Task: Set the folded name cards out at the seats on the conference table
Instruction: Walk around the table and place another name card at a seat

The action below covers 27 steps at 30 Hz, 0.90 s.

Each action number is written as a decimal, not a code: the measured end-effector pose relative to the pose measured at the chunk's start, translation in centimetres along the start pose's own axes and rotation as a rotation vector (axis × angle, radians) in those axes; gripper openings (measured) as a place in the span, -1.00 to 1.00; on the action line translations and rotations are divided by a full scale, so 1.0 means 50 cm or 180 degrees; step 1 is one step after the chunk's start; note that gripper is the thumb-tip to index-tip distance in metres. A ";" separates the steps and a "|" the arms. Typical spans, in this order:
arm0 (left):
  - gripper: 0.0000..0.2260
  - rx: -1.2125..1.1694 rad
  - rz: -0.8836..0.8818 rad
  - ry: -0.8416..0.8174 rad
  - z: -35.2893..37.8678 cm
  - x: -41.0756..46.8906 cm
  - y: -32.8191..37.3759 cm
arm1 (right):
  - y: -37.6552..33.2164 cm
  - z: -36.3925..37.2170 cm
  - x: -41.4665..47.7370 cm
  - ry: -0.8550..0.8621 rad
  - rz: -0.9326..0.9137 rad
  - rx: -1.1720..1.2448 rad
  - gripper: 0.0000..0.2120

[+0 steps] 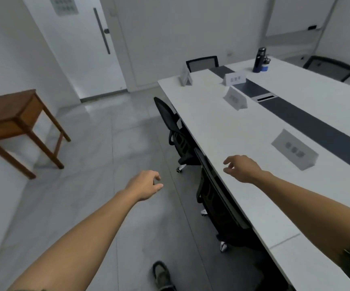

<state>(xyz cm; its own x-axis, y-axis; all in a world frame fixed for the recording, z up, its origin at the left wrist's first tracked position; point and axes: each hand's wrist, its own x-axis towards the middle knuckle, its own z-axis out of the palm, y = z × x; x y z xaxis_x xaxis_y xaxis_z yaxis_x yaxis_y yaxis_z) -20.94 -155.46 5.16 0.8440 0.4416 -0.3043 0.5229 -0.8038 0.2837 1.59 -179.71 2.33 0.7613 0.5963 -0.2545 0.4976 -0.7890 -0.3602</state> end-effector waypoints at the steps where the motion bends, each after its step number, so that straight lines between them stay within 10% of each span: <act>1: -0.67 -0.0021 -0.0002 0.0022 -0.016 0.044 -0.032 | -0.026 0.006 0.052 -0.0029 0.0001 0.0015 -0.66; 27: -0.68 -0.0073 0.0224 0.0003 -0.538 1.123 -0.483 | -0.450 -0.117 1.197 -0.0013 0.0429 0.0361 -0.67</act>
<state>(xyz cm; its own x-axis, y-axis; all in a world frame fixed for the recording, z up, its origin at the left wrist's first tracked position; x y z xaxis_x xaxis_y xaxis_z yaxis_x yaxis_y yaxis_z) 17.03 -100.52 5.67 0.8789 0.3847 -0.2820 0.4648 -0.8236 0.3250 38.40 -127.11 0.47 0.8162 0.4869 -0.3109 0.3407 -0.8404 -0.4215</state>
